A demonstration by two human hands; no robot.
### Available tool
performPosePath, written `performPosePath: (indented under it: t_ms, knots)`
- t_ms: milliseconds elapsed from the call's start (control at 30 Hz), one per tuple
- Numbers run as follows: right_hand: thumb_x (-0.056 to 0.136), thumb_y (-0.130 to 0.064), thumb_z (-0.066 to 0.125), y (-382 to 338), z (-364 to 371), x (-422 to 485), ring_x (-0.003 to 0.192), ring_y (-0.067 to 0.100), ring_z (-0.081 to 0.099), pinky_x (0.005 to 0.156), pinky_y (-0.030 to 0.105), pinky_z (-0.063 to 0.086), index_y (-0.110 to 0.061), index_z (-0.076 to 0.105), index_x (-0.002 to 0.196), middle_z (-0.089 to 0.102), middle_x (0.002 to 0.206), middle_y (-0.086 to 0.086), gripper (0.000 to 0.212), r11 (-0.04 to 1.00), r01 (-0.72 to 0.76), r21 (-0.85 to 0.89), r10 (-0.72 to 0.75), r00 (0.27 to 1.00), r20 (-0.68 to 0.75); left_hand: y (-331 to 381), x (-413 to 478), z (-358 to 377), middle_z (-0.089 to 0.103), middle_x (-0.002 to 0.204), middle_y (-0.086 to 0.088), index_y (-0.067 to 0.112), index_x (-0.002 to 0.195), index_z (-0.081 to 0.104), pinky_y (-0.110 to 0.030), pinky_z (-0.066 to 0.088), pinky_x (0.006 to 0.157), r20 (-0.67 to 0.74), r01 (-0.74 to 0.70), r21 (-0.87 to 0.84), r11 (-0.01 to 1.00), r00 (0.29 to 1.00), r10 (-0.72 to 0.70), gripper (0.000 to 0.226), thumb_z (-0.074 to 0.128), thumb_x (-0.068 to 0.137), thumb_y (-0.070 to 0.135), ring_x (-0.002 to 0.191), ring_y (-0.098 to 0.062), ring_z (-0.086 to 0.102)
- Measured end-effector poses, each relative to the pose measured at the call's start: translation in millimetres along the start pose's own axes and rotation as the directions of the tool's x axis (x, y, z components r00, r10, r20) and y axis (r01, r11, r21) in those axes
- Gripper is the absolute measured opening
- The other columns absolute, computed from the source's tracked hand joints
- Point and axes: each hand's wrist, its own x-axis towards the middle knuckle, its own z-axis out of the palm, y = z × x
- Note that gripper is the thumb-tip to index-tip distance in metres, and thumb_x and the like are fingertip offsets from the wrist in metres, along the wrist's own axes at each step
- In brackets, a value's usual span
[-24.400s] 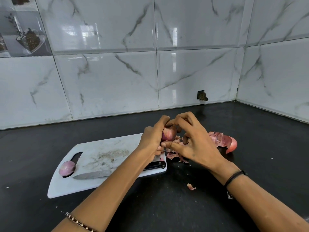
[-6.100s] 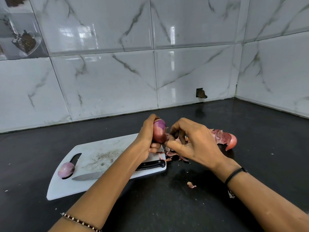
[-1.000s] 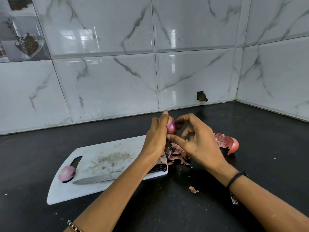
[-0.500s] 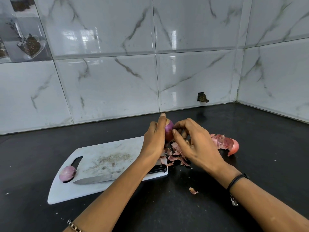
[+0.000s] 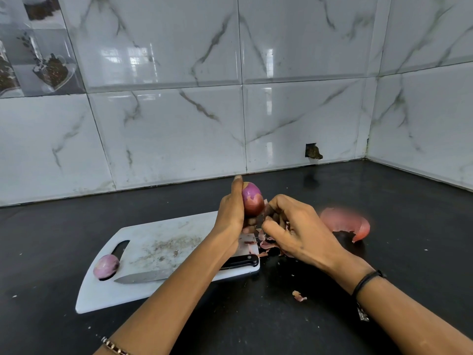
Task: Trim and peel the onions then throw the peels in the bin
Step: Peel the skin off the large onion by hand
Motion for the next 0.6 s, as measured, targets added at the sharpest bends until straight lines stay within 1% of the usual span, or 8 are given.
performPosePath:
  t_ms: [67,133,200,267,367,433,533,600]
  knots:
    - [0.080,-0.048,0.056,0,-1,0,0.071,0.009,0.055,0.062,0.032,0.050,-0.035,0.054,0.084,0.056,0.079,-0.016,0.014,1.000,0.001,-0.008,-0.001,0.999,-0.052,2,-1,-3,0.068,0.066,-0.009,0.010,0.104,0.060,-0.016,0.029,0.034,0.033,0.024,-0.054,0.998,0.999,-0.022,0.051,0.038,0.104,0.057,0.035,-0.011,0.044]
    - [0.079,-0.038,0.065,1,-3,0,0.069,0.012,0.056,0.061,0.034,0.050,-0.032,0.057,0.085,0.055,0.078,-0.016,0.012,1.000,0.006,-0.012,-0.007,0.996,-0.090,4,-1,-5,0.067,0.063,-0.009,0.006,0.099,0.060,-0.016,0.023,0.033,0.093,0.064,-0.116,0.991,0.994,-0.054,0.054,0.039,0.103,0.055,0.034,-0.011,0.037]
    - [0.082,-0.026,0.073,2,-4,1,0.068,0.014,0.056,0.064,0.036,0.051,-0.029,0.063,0.089,0.057,0.082,-0.015,0.013,1.000,0.010,-0.007,-0.010,0.993,-0.116,5,-1,-6,0.063,0.060,-0.009,0.004,0.087,0.061,-0.015,0.020,0.030,0.161,0.109,-0.164,0.981,0.984,-0.082,0.059,0.039,0.102,0.057,0.032,-0.011,0.033]
    - [0.087,-0.021,0.073,2,-4,1,0.071,0.015,0.058,0.065,0.032,0.051,-0.025,0.069,0.095,0.061,0.086,-0.013,0.010,1.000,0.009,0.017,-0.006,0.989,-0.146,5,1,-7,0.057,0.060,-0.009,0.005,0.079,0.061,-0.014,0.018,0.029,0.204,0.137,-0.196,0.971,0.974,-0.096,0.061,0.042,0.098,0.060,0.031,-0.011,0.031]
    - [0.096,-0.023,0.065,1,-4,0,0.076,0.013,0.060,0.065,0.026,0.048,-0.024,0.072,0.098,0.064,0.087,-0.012,0.007,0.999,0.010,0.032,-0.005,0.985,-0.171,5,3,-10,0.055,0.063,-0.010,0.005,0.076,0.061,-0.014,0.020,0.029,0.241,0.159,-0.230,0.960,0.965,-0.102,0.061,0.051,0.091,0.063,0.031,-0.012,0.031]
    - [0.099,-0.028,0.061,0,-4,0,0.075,0.013,0.060,0.063,0.024,0.046,-0.023,0.071,0.092,0.064,0.084,-0.013,0.014,0.999,0.022,0.026,-0.017,0.983,-0.182,5,2,-13,0.059,0.064,-0.010,0.004,0.074,0.062,-0.014,0.020,0.028,0.248,0.161,-0.236,0.958,0.964,-0.101,0.061,0.053,0.090,0.062,0.031,-0.012,0.032]
    - [0.094,-0.033,0.071,-3,-5,1,0.069,0.014,0.059,0.061,0.023,0.047,-0.024,0.067,0.089,0.061,0.081,-0.014,0.011,0.998,0.061,0.013,-0.057,0.979,-0.196,5,1,-14,0.061,0.059,-0.008,0.004,0.075,0.065,-0.013,0.019,0.028,0.241,0.164,-0.238,0.957,0.965,-0.106,0.058,0.053,0.092,0.059,0.028,-0.011,0.031]
    - [0.088,-0.039,0.078,-4,-5,1,0.069,0.014,0.059,0.061,0.023,0.048,-0.025,0.065,0.093,0.061,0.085,-0.013,0.020,0.996,0.090,0.018,-0.084,0.976,-0.201,5,0,-14,0.060,0.058,-0.010,0.001,0.077,0.066,-0.013,0.020,0.027,0.230,0.168,-0.250,0.954,0.967,-0.110,0.059,0.055,0.091,0.058,0.026,-0.011,0.033]
